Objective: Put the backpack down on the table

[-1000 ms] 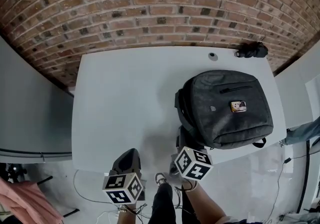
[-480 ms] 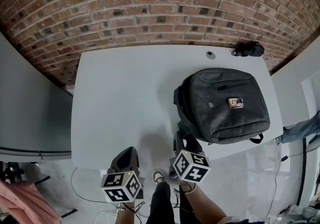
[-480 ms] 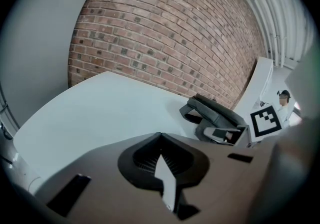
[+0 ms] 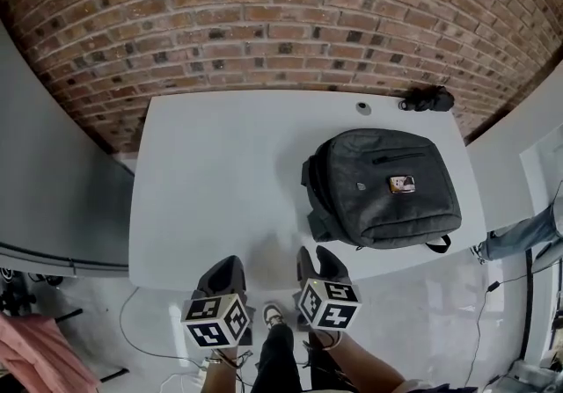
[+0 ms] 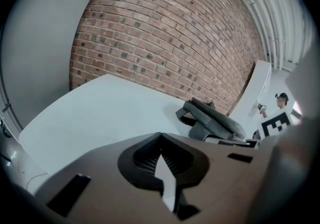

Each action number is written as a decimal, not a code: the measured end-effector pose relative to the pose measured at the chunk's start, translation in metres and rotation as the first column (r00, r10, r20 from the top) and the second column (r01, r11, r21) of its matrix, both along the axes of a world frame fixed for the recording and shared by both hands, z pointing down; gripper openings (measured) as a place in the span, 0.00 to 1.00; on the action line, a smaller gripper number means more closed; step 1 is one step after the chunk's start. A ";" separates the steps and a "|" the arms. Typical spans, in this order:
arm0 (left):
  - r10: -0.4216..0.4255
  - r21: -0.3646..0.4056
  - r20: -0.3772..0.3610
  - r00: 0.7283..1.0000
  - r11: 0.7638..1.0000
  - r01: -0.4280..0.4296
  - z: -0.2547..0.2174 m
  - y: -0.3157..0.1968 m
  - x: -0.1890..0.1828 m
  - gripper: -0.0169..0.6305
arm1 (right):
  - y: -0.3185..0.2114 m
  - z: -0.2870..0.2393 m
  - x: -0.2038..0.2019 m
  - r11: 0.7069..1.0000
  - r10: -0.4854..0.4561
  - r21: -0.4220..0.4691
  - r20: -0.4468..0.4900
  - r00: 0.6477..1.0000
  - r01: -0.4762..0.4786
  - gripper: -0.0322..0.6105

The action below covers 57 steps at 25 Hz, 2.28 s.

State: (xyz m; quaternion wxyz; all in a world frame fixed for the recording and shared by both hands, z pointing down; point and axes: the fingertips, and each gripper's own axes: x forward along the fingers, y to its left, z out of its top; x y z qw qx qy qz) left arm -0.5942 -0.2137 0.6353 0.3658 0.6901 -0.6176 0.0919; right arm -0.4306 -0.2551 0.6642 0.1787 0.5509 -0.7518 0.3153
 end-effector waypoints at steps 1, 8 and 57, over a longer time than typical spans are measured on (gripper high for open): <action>0.001 0.004 -0.001 1.000 1.000 -0.001 -0.004 0.001 0.001 0.04 | 0.003 -0.006 -0.001 1.000 -0.013 0.006 -0.005 1.000 0.013 0.28; 0.030 0.055 -0.030 0.999 0.998 -0.028 -0.043 -0.003 0.029 0.04 | 0.012 -0.069 0.010 0.990 -0.071 0.119 -0.055 0.996 0.077 0.28; 0.111 0.242 0.112 0.988 0.961 -0.135 -0.172 -0.023 0.216 0.04 | -0.010 -0.195 0.251 0.945 0.025 0.326 -0.062 0.998 -0.003 0.10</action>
